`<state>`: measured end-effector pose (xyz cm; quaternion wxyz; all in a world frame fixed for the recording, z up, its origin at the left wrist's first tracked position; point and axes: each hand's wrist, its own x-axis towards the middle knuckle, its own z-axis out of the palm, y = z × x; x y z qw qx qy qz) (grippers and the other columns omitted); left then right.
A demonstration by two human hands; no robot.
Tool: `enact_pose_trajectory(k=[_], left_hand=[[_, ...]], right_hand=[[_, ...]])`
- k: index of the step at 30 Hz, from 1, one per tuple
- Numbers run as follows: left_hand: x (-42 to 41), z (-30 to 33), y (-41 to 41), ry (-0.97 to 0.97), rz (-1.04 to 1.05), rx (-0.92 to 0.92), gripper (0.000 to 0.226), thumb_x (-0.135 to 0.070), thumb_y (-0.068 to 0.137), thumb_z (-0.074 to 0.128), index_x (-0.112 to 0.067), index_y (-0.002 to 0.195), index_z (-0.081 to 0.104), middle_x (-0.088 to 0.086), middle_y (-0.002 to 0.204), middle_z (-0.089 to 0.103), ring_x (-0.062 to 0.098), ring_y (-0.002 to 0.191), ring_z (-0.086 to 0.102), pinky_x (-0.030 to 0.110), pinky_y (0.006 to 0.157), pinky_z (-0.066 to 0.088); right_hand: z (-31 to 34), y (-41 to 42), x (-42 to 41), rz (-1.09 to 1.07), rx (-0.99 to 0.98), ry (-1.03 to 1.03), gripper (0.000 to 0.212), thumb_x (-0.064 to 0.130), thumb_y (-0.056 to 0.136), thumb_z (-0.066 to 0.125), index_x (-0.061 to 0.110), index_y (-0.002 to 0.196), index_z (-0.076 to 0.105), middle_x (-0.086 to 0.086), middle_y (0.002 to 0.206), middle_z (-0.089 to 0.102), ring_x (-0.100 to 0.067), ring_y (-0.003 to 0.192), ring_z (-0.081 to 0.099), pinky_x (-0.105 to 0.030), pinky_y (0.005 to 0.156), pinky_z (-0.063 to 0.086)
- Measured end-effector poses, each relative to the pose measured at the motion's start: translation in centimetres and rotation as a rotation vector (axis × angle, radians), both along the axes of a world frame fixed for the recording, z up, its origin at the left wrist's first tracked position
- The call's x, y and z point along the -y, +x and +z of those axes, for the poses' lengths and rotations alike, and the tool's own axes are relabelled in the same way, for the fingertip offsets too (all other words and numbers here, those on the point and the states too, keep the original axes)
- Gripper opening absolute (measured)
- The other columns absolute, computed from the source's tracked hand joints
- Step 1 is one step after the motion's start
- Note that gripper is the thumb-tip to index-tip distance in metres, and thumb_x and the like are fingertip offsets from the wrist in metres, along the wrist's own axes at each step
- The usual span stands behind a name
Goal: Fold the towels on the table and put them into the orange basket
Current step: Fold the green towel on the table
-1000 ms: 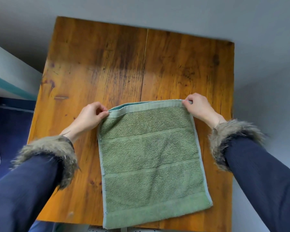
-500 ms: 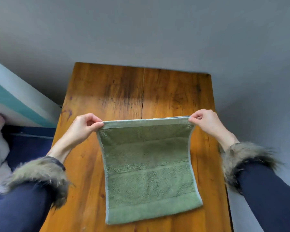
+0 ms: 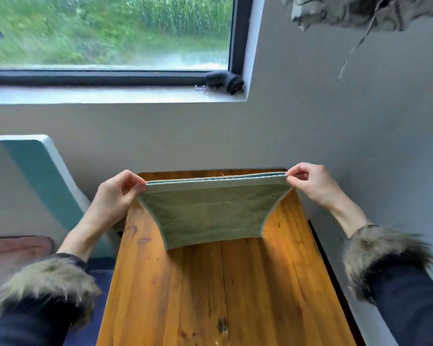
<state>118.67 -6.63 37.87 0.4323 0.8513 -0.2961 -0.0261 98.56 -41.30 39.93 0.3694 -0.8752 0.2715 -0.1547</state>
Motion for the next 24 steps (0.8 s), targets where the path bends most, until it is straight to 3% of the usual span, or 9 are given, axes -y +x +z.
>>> enact_pose_trajectory(k=[2,5,10,12,14,16,18,22,24], left_hand=[[-0.6,1.5,-0.5,-0.031,0.002,0.054,0.041,0.001,0.081,0.066,-0.038,0.071,0.060,-0.006,0.079,0.066,0.001,0.068,0.059,0.010,0.070,0.046],[-1.3,3.3,-0.8,-0.063,0.017,0.113,0.035,0.001,0.081,0.066,-0.032,0.075,0.058,0.001,0.078,0.066,-0.008,0.069,0.058,0.004,0.069,0.043],[-1.7,4.1,-0.6,-0.059,0.031,0.101,0.038,-0.003,0.082,0.066,-0.039,0.072,0.062,-0.001,0.078,0.066,0.011,0.071,0.060,0.019,0.073,0.047],[-2.1,4.3,-0.6,-0.063,0.024,0.091,0.043,-0.002,0.083,0.064,-0.045,0.077,0.062,-0.003,0.082,0.066,0.013,0.077,0.061,0.019,0.077,0.047],[-2.2,4.3,-0.7,-0.055,0.019,0.079,0.040,0.000,0.084,0.062,-0.040,0.083,0.063,-0.002,0.089,0.067,0.016,0.086,0.062,0.010,0.081,0.045],[-2.1,3.9,-0.7,-0.007,0.030,0.087,0.030,0.004,0.085,0.059,-0.022,0.099,0.068,0.003,0.097,0.065,0.021,0.096,0.062,0.009,0.085,0.043],[-1.8,3.4,-0.7,0.061,0.052,0.097,0.025,0.005,0.086,0.058,-0.008,0.104,0.069,0.005,0.098,0.063,0.024,0.097,0.061,0.019,0.086,0.043],[-0.9,3.2,0.1,0.149,0.072,0.060,0.022,0.003,0.085,0.058,-0.011,0.096,0.073,0.007,0.097,0.064,0.022,0.091,0.060,0.022,0.082,0.039],[0.2,3.5,1.0,0.176,0.076,0.070,0.023,0.003,0.085,0.057,-0.010,0.094,0.073,0.010,0.098,0.064,0.020,0.090,0.058,0.020,0.082,0.038]], right_hand=[[1.3,0.0,-0.2,0.015,0.062,0.031,0.012,0.000,0.082,0.065,0.012,0.079,0.064,-0.002,0.078,0.063,0.005,0.062,0.058,-0.006,0.063,0.043],[3.1,0.0,-0.4,0.033,0.163,0.107,0.028,-0.003,0.082,0.063,0.022,0.071,0.061,0.003,0.074,0.061,0.009,0.057,0.057,-0.006,0.063,0.044],[5.0,-0.2,-0.9,0.044,0.225,0.202,0.021,-0.002,0.084,0.062,0.019,0.078,0.061,0.002,0.071,0.058,0.006,0.053,0.053,-0.006,0.054,0.039],[5.4,-0.2,-1.0,0.094,0.181,0.222,0.016,0.003,0.087,0.060,0.015,0.096,0.065,0.001,0.082,0.059,0.001,0.066,0.054,-0.008,0.060,0.041],[5.7,0.0,-1.0,0.178,0.030,0.108,0.026,0.008,0.091,0.057,0.010,0.116,0.062,0.000,0.098,0.060,-0.008,0.088,0.056,-0.013,0.077,0.042],[5.8,0.3,-1.4,0.219,-0.107,-0.068,0.023,0.012,0.093,0.054,0.010,0.113,0.065,-0.001,0.104,0.059,-0.015,0.101,0.056,-0.023,0.089,0.042],[5.4,0.8,-1.8,0.205,-0.141,-0.146,0.019,0.012,0.092,0.054,0.009,0.104,0.068,-0.005,0.102,0.060,-0.022,0.102,0.057,-0.029,0.091,0.042],[4.1,2.0,-1.9,0.138,-0.226,-0.232,0.021,0.013,0.094,0.050,0.006,0.104,0.067,-0.012,0.108,0.062,-0.025,0.105,0.054,-0.022,0.082,0.034],[3.8,3.2,-1.7,0.113,-0.259,-0.254,0.023,0.011,0.095,0.047,0.005,0.104,0.067,-0.014,0.110,0.063,-0.027,0.108,0.053,-0.024,0.084,0.036]])
